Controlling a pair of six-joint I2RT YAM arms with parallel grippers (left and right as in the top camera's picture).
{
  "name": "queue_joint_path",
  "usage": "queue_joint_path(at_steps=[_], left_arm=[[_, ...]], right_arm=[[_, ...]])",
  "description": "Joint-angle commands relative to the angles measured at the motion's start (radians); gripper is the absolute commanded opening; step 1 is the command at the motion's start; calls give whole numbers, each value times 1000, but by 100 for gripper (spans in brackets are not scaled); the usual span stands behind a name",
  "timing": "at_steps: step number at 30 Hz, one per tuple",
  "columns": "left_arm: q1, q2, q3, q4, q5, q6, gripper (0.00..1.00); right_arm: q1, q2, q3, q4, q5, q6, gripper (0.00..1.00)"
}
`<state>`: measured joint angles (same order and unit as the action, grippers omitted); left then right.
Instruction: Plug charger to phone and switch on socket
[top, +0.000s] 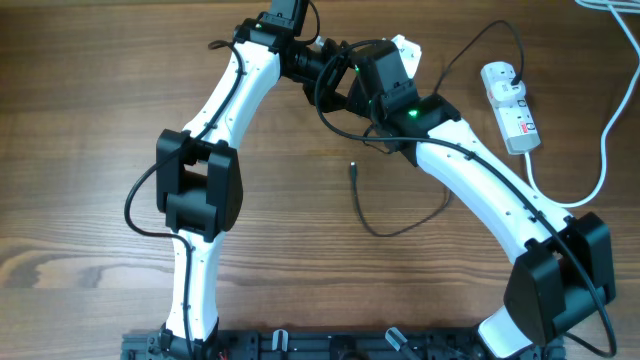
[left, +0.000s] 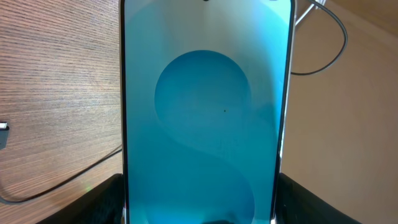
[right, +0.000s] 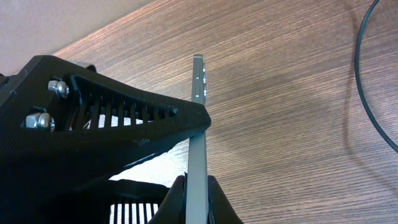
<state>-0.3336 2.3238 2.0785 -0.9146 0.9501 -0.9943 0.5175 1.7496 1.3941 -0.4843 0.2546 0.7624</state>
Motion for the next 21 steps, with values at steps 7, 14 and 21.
queue_joint_path(at_steps=[7,14,21], left_arm=[[46,-46,3,32,-6,-17,76],[129,-46,3,56,41,-172,59],[129,-46,3,119,188,-306,60]], right_arm=[[-2,-55,10,13,113,146,4],[-14,-80,10,116,63,768,4],[-14,-80,10,188,-163,1047,4]])
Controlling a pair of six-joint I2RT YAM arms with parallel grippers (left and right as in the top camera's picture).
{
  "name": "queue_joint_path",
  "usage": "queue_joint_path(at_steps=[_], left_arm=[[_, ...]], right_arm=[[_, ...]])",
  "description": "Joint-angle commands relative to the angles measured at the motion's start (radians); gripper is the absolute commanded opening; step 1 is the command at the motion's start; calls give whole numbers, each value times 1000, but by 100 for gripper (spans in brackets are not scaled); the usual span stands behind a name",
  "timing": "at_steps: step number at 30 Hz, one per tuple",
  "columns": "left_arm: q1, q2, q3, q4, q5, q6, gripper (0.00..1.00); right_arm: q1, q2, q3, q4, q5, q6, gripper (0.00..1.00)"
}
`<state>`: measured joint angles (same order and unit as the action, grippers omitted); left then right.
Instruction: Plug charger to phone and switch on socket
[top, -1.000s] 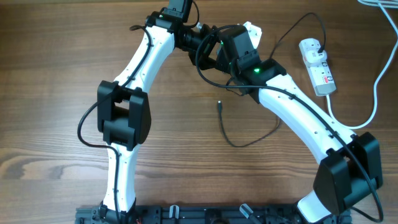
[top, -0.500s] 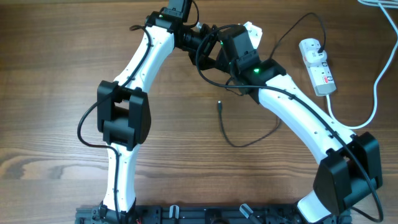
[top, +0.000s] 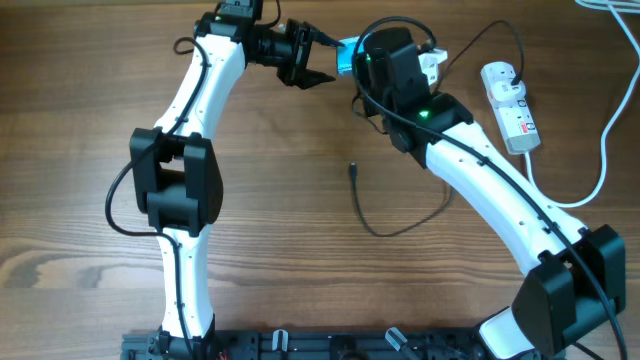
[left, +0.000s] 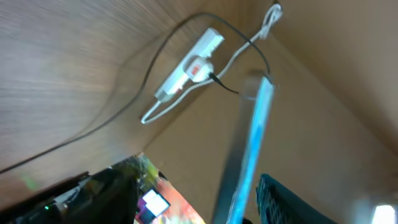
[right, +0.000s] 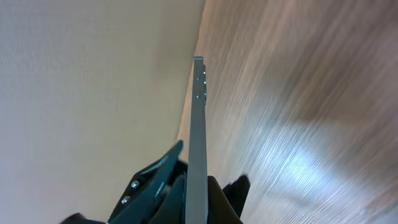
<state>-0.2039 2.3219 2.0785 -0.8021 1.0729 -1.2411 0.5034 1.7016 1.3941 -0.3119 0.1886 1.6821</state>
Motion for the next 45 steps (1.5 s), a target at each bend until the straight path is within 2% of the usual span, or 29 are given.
queue_joint_path(at_steps=[1,4,6,12,34,42,45], left_arm=[[0,-44,3,7,68,-58,60],[0,-44,3,40,135,-58,52],[0,-44,3,63,173,-58,50],[0,-44,3,62,173,-48,39],[39,-44,3,63,187,-30,37],[52,-44,3,62,192,-20,34],[52,-44,3,62,195,-20,29]], right_arm=[[0,-32,10,16,-121,127,4],[0,-32,9,14,-136,129,4],[0,-32,9,13,-146,129,4],[0,-32,9,21,-198,161,4],[-11,-32,10,76,-190,183,5],[-14,-32,9,86,-198,181,5],[-14,-32,9,91,-221,180,5]])
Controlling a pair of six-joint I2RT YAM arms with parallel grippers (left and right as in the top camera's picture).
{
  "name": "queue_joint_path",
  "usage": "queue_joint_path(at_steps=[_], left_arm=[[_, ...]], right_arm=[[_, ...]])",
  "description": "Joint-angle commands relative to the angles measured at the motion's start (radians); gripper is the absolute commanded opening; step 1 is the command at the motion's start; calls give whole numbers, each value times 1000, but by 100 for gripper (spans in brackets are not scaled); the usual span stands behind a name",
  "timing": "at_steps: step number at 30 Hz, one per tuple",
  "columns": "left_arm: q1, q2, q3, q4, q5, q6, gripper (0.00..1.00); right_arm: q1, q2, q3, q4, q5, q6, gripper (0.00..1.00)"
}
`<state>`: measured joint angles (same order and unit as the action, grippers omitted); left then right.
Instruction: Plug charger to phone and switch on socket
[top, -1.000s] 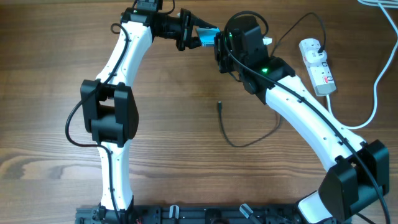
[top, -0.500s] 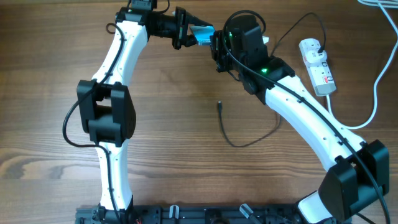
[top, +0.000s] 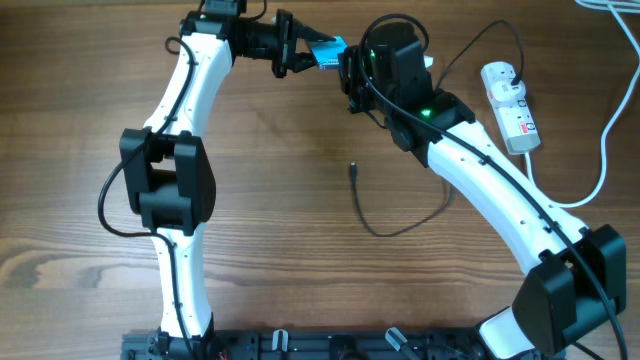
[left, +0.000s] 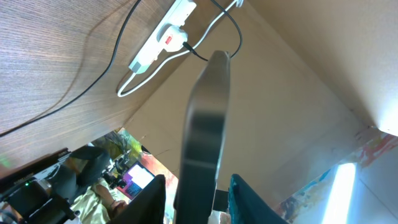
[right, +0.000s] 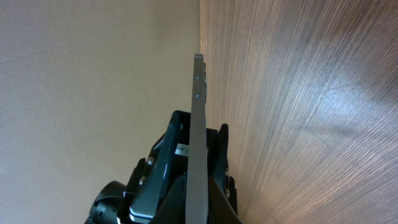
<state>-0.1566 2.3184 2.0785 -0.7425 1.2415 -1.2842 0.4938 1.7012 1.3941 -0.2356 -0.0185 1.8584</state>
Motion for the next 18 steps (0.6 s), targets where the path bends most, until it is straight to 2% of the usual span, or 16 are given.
queue_joint_path(at_steps=[1,7,11,14,16,18], left_arm=[[5,-41,3,3,26,23,29],[5,-41,3,3,31,23,24],[5,-41,3,3,34,23,14],[5,-41,3,3,34,23,4],[5,-41,3,3,34,23,4],[5,-41,3,3,25,24,4]], right_arm=[[-4,-32,9,14,-14,3,5],[-4,-32,9,14,-53,3,7],[-4,-32,10,14,-64,3,7],[-4,-32,9,13,-83,-1,23],[-4,-32,9,25,-108,-46,30],[-4,-32,9,66,-112,-150,41]])
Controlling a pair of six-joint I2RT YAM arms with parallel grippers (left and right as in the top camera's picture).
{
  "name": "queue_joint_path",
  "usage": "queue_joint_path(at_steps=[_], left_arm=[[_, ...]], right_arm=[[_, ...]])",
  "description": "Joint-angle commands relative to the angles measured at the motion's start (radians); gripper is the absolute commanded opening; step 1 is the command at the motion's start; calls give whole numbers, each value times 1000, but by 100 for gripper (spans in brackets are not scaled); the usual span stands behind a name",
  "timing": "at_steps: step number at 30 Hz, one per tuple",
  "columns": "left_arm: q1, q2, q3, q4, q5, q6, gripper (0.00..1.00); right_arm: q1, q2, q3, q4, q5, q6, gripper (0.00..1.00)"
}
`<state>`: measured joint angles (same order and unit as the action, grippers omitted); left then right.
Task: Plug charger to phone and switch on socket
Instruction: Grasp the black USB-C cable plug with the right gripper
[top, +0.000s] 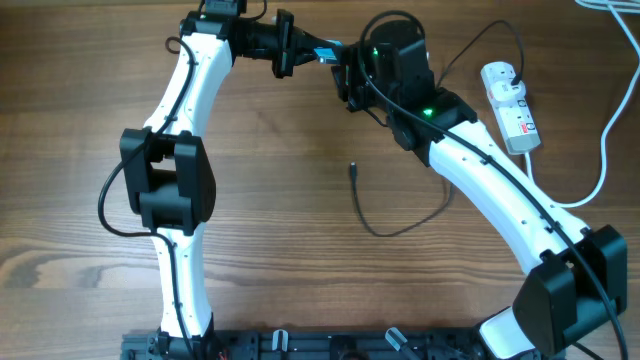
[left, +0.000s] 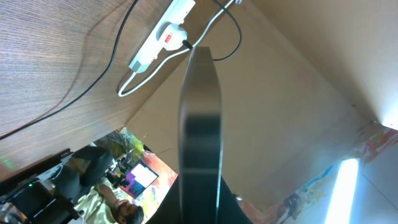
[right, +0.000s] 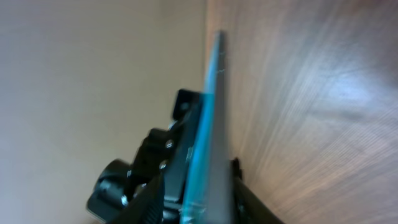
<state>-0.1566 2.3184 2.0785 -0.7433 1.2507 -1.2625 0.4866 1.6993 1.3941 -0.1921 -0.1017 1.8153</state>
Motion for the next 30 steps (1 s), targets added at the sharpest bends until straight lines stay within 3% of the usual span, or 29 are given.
queue_joint_path(at_steps=[1,4,5,6,9,12,14,16,19,22,25,30], left_arm=[[5,-41,3,8,-3,6,4],[7,-41,3,23,-97,39,4],[11,-41,3,24,-155,63,4],[22,-41,3,23,-256,114,4],[53,-41,3,22,-408,243,4],[75,-41,3,22,-454,443,4],[76,-41,3,7,-454,581,4],[76,-41,3,-25,-515,642,4],[76,-41,3,-95,-697,658,4],[76,-41,3,-115,-713,709,4],[74,-41,3,-113,-714,710,4],[75,-41,3,-111,-714,710,4]], right_arm=[[3,-32,10,38,-31,-153,49],[1,-64,10,61,-31,-304,70],[-4,-84,10,56,-30,-352,90],[-14,-111,10,34,-23,-402,99],[-50,-185,10,-88,17,-579,100],[-60,-194,7,-312,71,-966,100],[-56,-139,4,-439,65,-1303,99],[-56,-41,5,-578,2,-1481,99],[-56,106,4,-695,-34,-1505,99],[-45,214,4,-706,-34,-1464,98],[9,292,4,-719,-33,-1586,84],[118,341,4,-702,154,-1569,65]])
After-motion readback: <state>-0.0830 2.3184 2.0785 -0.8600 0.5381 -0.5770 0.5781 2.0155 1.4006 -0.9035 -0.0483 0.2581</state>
